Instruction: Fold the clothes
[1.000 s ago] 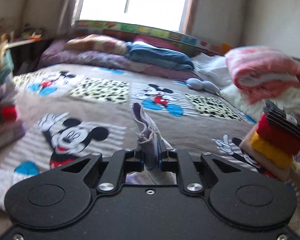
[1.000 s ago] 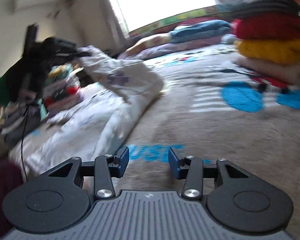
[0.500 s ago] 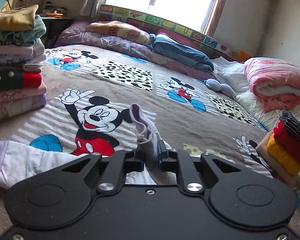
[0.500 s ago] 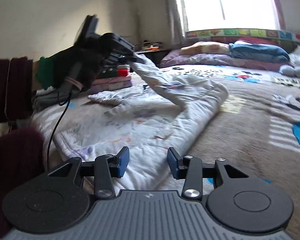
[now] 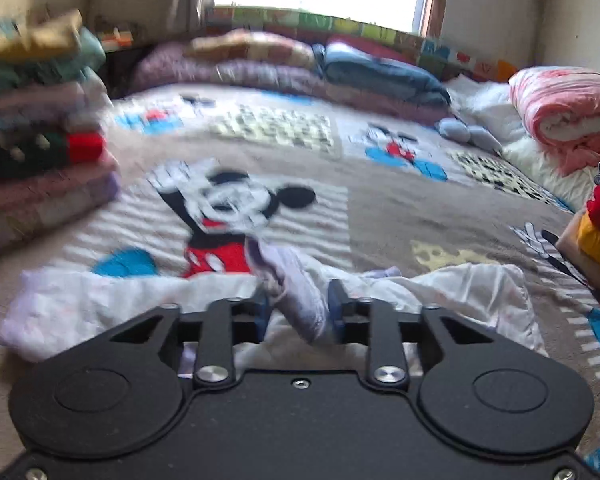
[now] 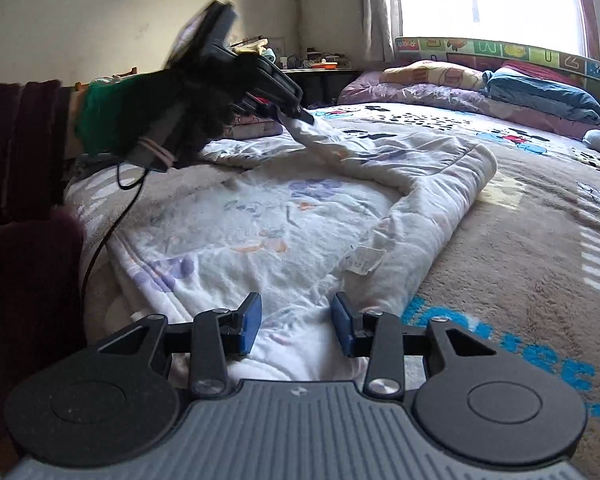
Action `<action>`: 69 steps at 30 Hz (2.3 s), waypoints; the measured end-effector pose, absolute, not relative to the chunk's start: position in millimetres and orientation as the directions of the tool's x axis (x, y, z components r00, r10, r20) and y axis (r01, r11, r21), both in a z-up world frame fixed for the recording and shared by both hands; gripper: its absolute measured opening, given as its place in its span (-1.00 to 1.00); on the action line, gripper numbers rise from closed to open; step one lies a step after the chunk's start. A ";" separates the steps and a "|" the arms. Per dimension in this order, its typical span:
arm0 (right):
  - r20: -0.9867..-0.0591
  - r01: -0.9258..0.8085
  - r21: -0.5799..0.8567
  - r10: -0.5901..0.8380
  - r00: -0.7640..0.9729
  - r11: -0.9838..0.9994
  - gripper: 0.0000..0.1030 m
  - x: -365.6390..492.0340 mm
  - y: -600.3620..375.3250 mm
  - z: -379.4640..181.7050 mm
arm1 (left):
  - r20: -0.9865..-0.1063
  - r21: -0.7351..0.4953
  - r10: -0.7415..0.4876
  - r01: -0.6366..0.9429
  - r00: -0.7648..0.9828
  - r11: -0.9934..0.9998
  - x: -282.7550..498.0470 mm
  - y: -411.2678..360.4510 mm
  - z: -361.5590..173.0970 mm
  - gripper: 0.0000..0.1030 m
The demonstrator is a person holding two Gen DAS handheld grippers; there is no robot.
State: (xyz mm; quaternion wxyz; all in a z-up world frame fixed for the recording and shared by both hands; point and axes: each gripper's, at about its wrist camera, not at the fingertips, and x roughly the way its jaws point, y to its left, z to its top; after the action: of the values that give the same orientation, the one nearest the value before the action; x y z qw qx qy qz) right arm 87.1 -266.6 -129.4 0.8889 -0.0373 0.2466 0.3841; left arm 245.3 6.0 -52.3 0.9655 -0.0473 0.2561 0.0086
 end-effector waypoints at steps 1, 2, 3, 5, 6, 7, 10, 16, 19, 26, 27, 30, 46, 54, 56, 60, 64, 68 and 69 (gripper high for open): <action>-0.466 -0.701 0.121 0.664 0.585 0.703 -0.20 86.4 -266.5 -129.2 | -0.477 -0.060 0.006 -0.039 0.879 0.997 236.2 0.8 -47.5 -0.41; -0.464 -0.701 0.119 0.664 0.587 0.703 -0.20 85.6 -266.5 -129.0 | -0.457 -0.033 0.019 -0.038 0.889 0.999 227.0 -4.5 -42.8 -0.40; -0.461 -0.700 0.122 0.665 0.588 0.704 -0.20 85.0 -267.1 -129.1 | -0.441 -0.015 0.011 -0.020 0.897 1.000 220.4 -12.0 -38.7 -0.40; -0.454 -0.697 0.128 0.666 0.591 0.706 -0.20 84.1 -268.0 -129.3 | -0.423 0.012 -0.041 0.051 0.905 0.999 212.8 -31.3 -31.5 -0.40; -0.453 -0.696 0.131 0.667 0.592 0.706 -0.19 83.6 -267.5 -129.8 | -0.424 0.023 -0.088 0.108 0.901 0.994 212.3 -43.3 -28.3 -0.40; -0.452 -0.694 0.134 0.667 0.592 0.707 -0.19 83.0 -266.9 -130.3 | -0.423 0.042 -0.130 0.163 0.897 0.986 213.9 -57.4 -25.7 -0.40; -0.446 -0.690 0.145 0.669 0.594 0.709 -0.19 81.6 -266.6 -131.0 | -0.440 0.140 -0.200 0.288 0.875 0.947 231.6 -101.5 -24.6 -0.40; -0.430 -0.686 0.189 0.687 0.585 0.702 -0.18 82.6 -271.5 -134.5 | -0.544 0.251 -0.188 0.373 0.818 0.893 294.5 -131.2 -40.9 -0.27; -0.418 -0.683 0.218 0.699 0.581 0.698 -0.19 83.7 -275.8 -137.8 | -0.577 0.203 -0.123 0.287 0.807 0.936 311.1 -83.3 -45.0 -0.29; -0.403 -0.682 0.297 0.735 0.545 0.668 -0.18 92.8 -282.8 -137.6 | -0.600 -0.063 -0.130 0.116 0.790 0.991 283.1 2.8 -59.0 -0.30; -0.403 -0.682 0.303 0.738 0.541 0.666 -0.18 93.9 -282.8 -137.6 | -0.603 -0.102 -0.137 0.094 0.786 0.990 278.5 13.0 -61.6 -0.30; -0.405 -0.681 0.313 0.742 0.534 0.662 -0.18 96.3 -282.1 -137.4 | -0.611 -0.217 -0.156 0.025 0.776 0.976 264.5 43.8 -69.6 -0.29; -0.399 -0.668 0.305 0.728 0.557 0.678 -0.19 93.9 -282.6 -136.9 | -0.571 -0.452 -0.143 -0.165 0.808 0.877 208.9 33.3 -50.6 -0.86; -0.382 -0.670 0.308 0.732 0.564 0.676 -0.19 94.1 -284.5 -134.1 | -0.664 -0.227 0.003 -0.205 0.748 0.952 206.2 19.2 -80.2 -0.35; -0.376 -0.671 0.311 0.735 0.564 0.673 -0.18 94.5 -285.4 -133.4 | -0.647 -0.112 0.073 -0.190 0.759 0.975 205.1 12.7 -71.0 -0.19; -0.379 -0.673 0.313 0.737 0.559 0.671 -0.18 96.3 -285.1 -134.7 | -0.536 0.100 0.153 -0.118 0.830 0.988 203.6 -16.0 -39.4 -0.21; -0.385 -0.677 0.308 0.738 0.554 0.668 -0.15 95.8 -283.3 -136.2 | -0.497 0.084 -0.039 0.093 0.867 0.992 231.8 -65.2 -15.4 -0.45; -0.382 -0.675 0.315 0.740 0.553 0.667 -0.15 95.9 -283.6 -136.8 | -0.519 0.035 -0.233 0.293 0.822 0.956 275.4 -125.0 -15.1 -0.70; -0.381 -0.675 0.316 0.741 0.553 0.667 -0.15 95.7 -283.6 -137.2 | -0.539 0.023 -0.249 0.310 0.804 0.950 289.8 -135.9 -23.1 -0.78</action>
State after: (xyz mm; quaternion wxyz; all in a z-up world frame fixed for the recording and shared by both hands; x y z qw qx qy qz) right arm 95.7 -283.6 -137.2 0.8787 0.0665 0.2474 0.4027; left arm 289.8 -135.9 -23.1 0.9483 0.0552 0.2758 -0.1473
